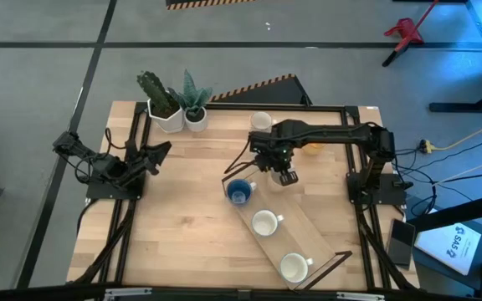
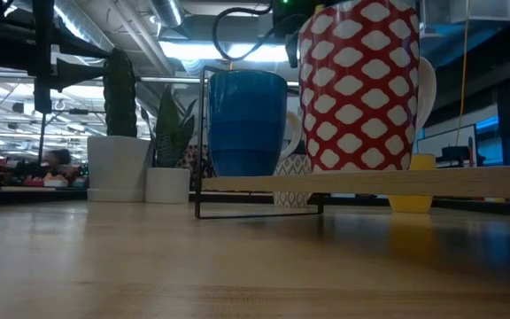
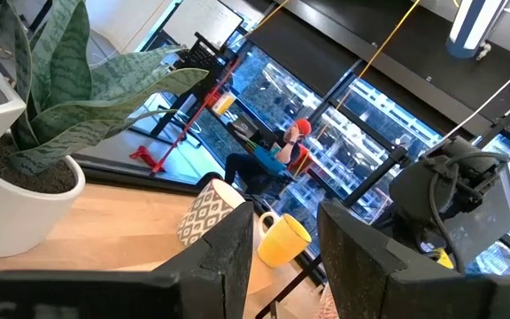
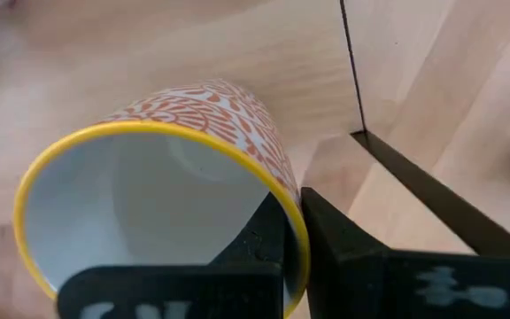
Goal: Place coffee mugs
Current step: Put the orange patterned mug on the shelf
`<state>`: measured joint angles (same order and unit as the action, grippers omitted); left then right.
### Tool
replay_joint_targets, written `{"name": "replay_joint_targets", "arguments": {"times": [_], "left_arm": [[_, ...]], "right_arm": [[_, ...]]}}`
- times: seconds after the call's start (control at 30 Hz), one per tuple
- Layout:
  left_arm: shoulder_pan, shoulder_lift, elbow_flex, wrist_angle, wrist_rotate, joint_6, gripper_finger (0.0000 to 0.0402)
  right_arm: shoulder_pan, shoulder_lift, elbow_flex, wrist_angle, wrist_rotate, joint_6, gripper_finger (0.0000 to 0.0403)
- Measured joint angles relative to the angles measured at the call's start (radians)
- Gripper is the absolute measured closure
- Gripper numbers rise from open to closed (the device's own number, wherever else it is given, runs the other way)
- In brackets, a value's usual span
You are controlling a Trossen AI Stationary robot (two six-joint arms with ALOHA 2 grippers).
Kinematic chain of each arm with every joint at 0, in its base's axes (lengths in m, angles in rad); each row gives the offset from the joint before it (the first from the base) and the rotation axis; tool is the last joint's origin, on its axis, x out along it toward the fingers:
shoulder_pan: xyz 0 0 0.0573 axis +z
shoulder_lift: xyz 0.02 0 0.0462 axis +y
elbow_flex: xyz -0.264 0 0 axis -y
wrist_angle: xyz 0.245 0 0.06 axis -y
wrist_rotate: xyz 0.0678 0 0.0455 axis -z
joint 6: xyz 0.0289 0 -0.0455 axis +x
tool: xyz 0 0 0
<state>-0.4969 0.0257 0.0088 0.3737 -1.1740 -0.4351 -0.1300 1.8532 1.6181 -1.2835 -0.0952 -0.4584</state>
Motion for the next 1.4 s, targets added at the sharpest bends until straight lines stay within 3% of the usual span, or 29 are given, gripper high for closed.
{"name": "replay_joint_targets", "arguments": {"times": [0.3, 0.6, 0.9, 1.4], "left_arm": [[0.000, 0.000, 0.000, 0.000, 0.000, 0.000, 0.0280], [0.000, 0.000, 0.000, 0.000, 0.000, 0.000, 0.0280], [0.000, 0.000, 0.000, 0.000, 0.000, 0.000, 0.0280], [0.000, 0.000, 0.000, 0.000, 0.000, 0.001, 0.0280]], "right_arm": [[0.006, 0.016, 0.090, -0.024, 0.031, -0.074, 0.0403], [0.066, 0.016, 0.131, -0.089, -0.009, -0.080, 0.0403], [0.139, 0.016, 0.130, -0.074, 0.024, -0.231, 0.0403], [0.143, 0.029, 0.131, -0.027, 0.032, -0.441, 0.0403]]}}
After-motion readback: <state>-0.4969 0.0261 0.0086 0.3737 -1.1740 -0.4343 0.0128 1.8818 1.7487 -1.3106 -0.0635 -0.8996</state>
